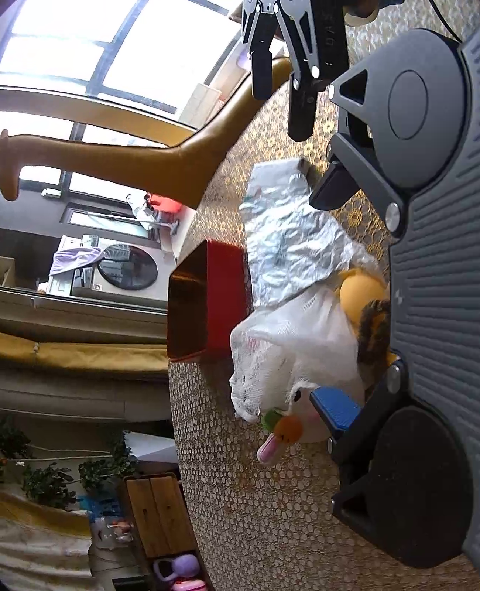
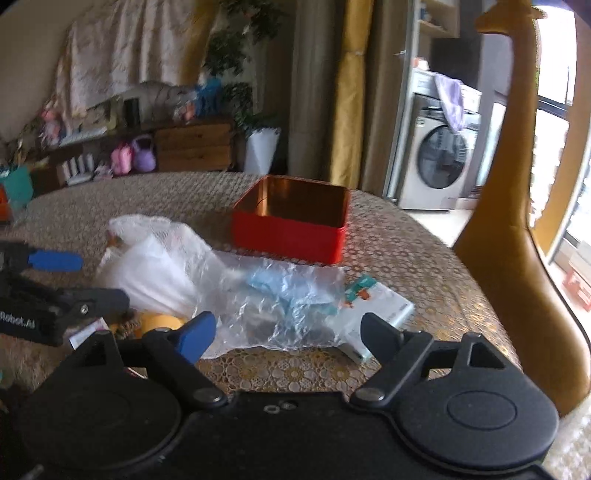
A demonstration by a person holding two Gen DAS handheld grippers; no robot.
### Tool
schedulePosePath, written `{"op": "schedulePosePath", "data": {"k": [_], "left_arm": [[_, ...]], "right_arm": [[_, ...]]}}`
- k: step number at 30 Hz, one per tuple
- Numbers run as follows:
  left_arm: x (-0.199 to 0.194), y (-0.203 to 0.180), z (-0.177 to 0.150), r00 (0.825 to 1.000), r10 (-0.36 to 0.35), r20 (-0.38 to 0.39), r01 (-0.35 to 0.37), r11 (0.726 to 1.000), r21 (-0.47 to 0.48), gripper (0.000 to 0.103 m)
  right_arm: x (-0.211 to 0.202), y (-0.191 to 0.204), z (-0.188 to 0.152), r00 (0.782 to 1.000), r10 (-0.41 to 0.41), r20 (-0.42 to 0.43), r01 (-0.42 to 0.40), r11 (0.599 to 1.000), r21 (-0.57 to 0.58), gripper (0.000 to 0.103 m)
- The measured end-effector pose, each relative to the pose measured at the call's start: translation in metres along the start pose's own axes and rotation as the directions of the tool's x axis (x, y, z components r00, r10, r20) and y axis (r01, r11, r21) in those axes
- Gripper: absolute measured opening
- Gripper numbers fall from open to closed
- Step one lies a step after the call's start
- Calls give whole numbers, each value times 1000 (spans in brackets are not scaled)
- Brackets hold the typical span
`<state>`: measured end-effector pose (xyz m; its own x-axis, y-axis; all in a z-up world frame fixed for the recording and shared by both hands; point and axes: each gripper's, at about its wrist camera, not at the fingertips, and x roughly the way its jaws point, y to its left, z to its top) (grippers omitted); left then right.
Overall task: Organize soft objects
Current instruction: 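Move the right tool toward the clear plastic bag and open its fingers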
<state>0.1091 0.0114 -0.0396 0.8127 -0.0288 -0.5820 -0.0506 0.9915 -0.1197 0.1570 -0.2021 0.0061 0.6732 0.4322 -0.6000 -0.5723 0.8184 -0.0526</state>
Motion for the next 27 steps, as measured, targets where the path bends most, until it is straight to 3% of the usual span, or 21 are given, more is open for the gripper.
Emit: {"op": "schedulePosePath", "data": {"k": [11, 15, 21, 27], "left_arm": [[31, 5, 13, 999, 24, 22, -25, 999, 46, 102], [41, 5, 11, 999, 32, 9, -32, 998, 63, 87], [47, 9, 6, 999, 33, -4, -32, 997, 64, 86], [55, 10, 3, 999, 35, -9, -35, 996, 79, 72]], "right_arm": [[63, 4, 3, 991, 82, -105, -91, 992, -84, 85], [80, 9, 2, 987, 103, -120, -118, 985, -123, 88], [103, 23, -3, 978, 130, -160, -157, 974, -165, 88], [118, 32, -7, 972, 127, -197, -162, 972, -169, 70]]}}
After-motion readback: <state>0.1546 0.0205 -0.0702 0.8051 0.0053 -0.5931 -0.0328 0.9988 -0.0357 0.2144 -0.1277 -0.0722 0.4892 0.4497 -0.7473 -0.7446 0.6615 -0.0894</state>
